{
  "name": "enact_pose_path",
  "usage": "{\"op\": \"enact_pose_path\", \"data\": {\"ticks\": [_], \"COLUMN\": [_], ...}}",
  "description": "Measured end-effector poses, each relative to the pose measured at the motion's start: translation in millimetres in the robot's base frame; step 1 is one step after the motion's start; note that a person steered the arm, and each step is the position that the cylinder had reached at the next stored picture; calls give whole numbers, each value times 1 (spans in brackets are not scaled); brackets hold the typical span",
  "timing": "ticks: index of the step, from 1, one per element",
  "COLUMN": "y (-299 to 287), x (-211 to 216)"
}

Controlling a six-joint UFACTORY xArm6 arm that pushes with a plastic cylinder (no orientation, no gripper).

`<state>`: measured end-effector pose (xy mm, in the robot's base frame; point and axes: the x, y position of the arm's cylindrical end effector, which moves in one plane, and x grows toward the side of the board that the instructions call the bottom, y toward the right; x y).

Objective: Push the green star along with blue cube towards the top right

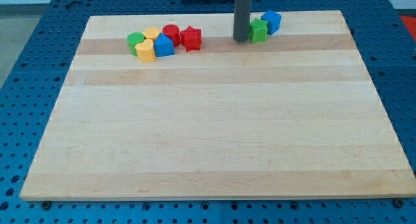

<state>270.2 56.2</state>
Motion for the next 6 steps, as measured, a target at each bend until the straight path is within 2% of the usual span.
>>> {"op": "enact_pose_path", "data": {"ticks": [2, 4, 5, 6], "y": [47, 58, 30, -27], "x": [-22, -25, -19, -34]}}
